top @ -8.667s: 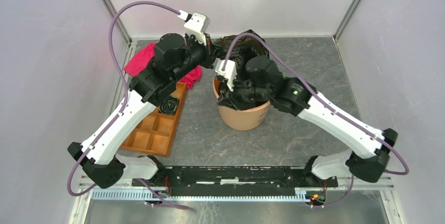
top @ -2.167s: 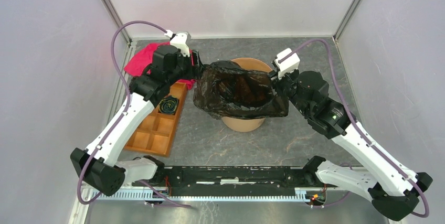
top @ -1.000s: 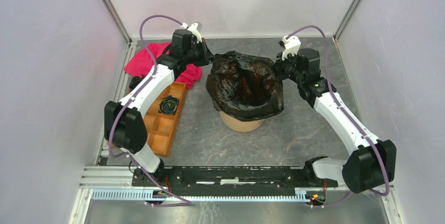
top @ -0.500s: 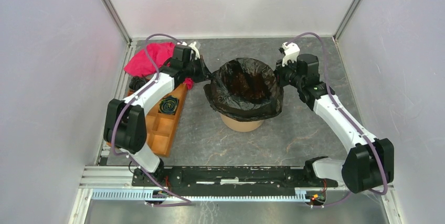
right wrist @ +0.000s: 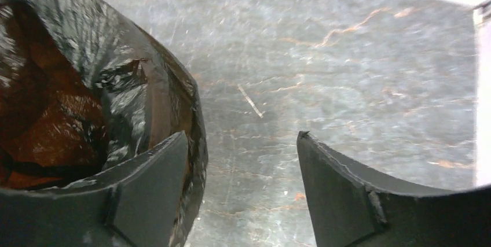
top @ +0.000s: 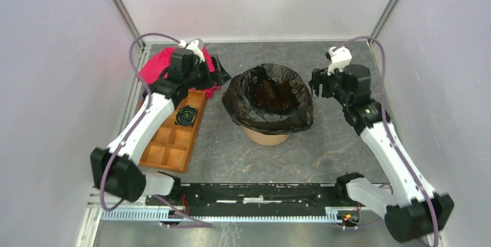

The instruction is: Put the trash bags into the trash bin

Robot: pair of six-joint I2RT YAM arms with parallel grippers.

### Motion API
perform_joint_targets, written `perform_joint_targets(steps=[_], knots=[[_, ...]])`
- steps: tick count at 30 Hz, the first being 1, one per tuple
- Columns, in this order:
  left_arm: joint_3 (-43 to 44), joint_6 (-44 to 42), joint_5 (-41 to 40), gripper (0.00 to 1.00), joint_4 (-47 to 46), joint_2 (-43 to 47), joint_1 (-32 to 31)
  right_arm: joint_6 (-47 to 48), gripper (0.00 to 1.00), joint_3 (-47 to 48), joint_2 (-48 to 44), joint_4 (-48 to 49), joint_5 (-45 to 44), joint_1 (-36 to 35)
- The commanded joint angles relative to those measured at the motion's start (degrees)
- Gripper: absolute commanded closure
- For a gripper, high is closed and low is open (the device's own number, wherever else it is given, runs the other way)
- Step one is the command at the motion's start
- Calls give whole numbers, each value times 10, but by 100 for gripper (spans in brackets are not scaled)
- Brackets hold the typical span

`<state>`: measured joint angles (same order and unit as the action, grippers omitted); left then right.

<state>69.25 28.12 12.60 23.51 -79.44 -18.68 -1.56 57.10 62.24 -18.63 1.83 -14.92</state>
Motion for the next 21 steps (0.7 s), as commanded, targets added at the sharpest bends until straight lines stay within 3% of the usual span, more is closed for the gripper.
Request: perform_joint_targets(steps=[1,4,10,16,18,21], knots=[[-23,-7,-66,4,35,89,8,-3,18,-15,-106,-27,-61,1],[-57,20,-39,1,42,144,37,-20,9,-56,-171,-35,-58,1],[-158,145,168,0,-58,184,84,-78,6,-127,-212,-12,26,6],[-211,196,209,0,-115,186,85,-61,4,-137,-197,-2,68,25],[-221,209,229,4,-137,176,85,-64,5,-141,-194,10,100,29],[-238,220,247,17,-160,160,85,-66,11,-158,-189,30,127,30]])
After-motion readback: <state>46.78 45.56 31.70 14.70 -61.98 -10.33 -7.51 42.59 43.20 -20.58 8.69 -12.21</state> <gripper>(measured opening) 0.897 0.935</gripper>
